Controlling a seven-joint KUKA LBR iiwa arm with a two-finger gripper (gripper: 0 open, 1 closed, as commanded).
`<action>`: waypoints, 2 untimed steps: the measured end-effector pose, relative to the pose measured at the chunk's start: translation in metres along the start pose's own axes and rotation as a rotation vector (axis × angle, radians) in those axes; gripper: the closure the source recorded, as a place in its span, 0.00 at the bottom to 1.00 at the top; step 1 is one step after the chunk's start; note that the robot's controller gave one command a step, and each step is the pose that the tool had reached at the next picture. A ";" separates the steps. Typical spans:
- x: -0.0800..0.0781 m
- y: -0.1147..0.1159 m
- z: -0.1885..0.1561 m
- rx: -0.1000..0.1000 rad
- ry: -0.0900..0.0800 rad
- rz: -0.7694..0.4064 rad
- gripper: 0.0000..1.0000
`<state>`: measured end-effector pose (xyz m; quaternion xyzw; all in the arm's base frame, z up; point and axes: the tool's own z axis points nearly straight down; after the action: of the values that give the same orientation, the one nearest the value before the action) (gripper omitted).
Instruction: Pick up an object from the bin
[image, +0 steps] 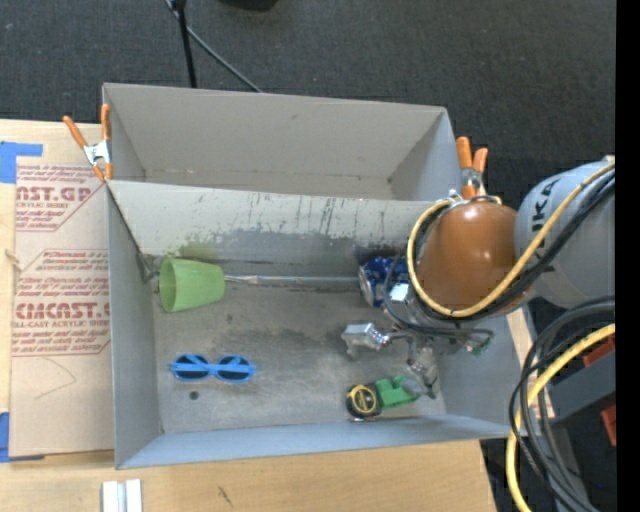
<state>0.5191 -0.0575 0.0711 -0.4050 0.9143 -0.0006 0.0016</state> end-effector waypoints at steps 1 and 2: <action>-0.083 0.053 0.001 -0.004 -0.003 -0.452 0.00; -0.051 0.022 -0.046 -0.003 -0.001 -1.081 0.00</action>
Offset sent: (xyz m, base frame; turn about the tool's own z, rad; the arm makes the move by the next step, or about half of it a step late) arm 0.0167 0.0937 -0.0011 -0.4495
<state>0.5364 -0.0050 0.1171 -0.8178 0.5755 0.0002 0.0008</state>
